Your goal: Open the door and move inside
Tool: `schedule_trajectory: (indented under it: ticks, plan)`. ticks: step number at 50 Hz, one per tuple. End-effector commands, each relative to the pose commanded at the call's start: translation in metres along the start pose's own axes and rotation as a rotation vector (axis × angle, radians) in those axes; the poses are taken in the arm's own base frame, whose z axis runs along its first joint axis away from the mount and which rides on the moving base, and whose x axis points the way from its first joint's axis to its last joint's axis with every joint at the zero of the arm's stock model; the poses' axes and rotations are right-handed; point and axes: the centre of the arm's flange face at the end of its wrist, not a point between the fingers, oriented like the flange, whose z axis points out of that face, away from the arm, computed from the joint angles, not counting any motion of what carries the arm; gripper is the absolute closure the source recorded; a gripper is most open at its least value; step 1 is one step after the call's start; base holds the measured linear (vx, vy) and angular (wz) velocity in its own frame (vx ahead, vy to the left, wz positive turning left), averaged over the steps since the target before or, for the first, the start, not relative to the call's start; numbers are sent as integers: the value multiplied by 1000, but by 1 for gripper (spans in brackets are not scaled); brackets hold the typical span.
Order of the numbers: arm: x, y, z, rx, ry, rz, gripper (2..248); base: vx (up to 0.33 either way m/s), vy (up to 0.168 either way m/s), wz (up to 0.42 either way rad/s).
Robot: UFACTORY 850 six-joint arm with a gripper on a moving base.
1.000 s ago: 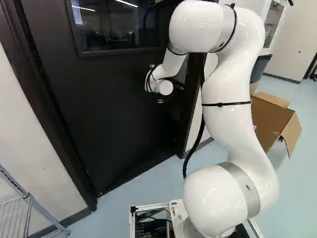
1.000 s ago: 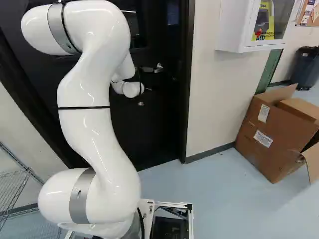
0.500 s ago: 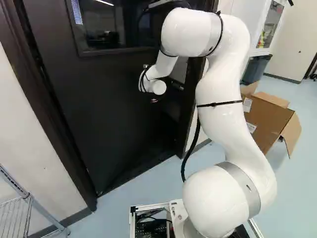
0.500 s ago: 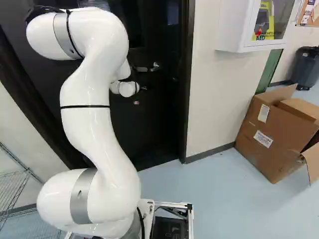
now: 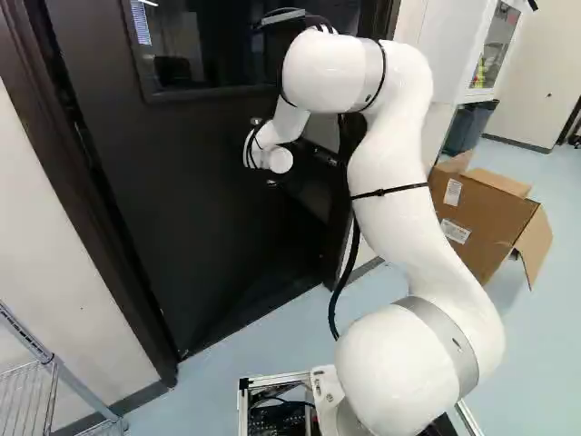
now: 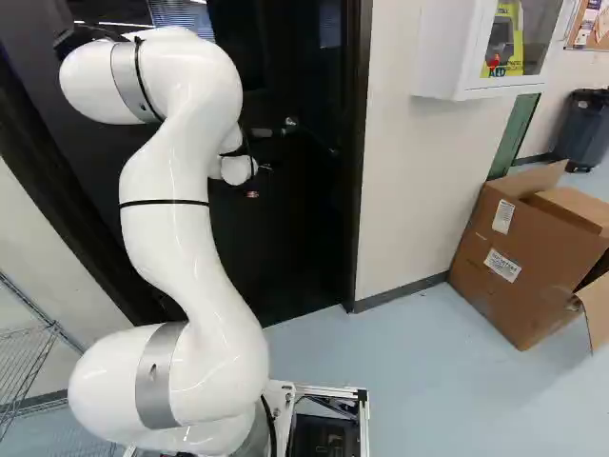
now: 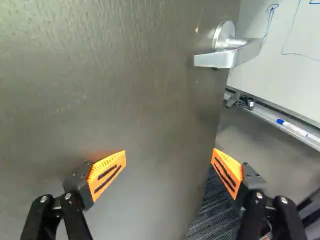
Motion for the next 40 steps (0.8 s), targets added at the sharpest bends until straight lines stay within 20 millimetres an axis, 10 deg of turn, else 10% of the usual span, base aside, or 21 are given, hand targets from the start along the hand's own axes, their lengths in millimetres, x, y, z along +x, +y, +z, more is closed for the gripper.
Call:
schedule_trajectory:
  ticks: [40]
  plan:
    - [-1, -7, 5, 10, 4, -2, 3, 0, 0, 0]
